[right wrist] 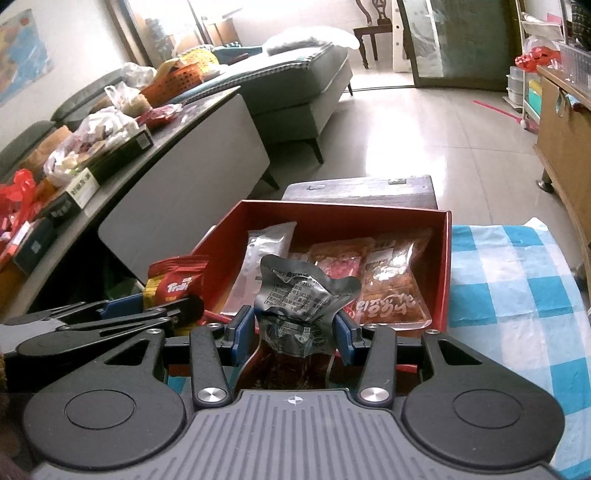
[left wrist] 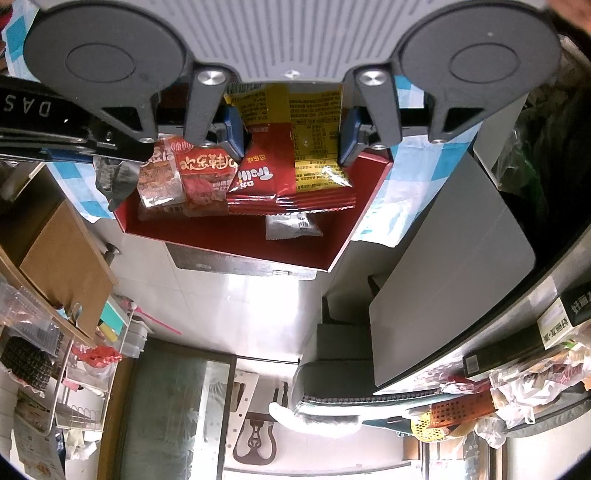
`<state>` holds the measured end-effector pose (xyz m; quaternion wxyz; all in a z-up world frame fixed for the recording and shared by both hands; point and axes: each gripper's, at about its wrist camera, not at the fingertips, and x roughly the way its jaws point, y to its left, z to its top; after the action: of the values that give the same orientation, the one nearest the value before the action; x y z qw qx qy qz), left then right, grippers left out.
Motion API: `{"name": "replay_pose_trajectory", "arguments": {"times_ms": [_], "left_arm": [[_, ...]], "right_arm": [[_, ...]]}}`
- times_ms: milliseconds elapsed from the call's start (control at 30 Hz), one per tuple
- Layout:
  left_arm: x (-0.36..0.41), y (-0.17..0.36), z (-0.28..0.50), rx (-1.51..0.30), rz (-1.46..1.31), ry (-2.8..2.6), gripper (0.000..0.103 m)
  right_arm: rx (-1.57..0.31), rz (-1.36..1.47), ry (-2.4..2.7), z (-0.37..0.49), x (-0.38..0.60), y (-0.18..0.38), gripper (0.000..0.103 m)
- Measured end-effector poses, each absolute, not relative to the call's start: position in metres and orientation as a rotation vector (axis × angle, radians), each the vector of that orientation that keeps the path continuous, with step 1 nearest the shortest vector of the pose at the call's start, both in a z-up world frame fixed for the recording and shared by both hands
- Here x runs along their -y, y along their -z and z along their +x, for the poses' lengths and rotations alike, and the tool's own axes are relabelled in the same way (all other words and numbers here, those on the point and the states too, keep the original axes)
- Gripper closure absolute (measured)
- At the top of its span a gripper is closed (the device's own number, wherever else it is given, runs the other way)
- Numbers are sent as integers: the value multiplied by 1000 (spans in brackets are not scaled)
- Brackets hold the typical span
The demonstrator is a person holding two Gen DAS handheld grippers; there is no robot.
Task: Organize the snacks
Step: 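Lower the Trolli bag with the left gripper while the right lowers the brown snack into the box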
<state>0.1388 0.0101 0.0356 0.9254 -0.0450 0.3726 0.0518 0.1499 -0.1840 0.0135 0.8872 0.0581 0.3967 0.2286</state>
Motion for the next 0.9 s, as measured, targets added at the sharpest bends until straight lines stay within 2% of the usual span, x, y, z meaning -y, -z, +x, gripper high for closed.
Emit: {"name": "replay_pose_trajectory", "arguments": {"times_ms": [900], "left_arm": [[-12, -32, 183, -759, -71, -122, 57]], "right_arm": [[-818, 192, -409, 185, 208, -9, 49]]}}
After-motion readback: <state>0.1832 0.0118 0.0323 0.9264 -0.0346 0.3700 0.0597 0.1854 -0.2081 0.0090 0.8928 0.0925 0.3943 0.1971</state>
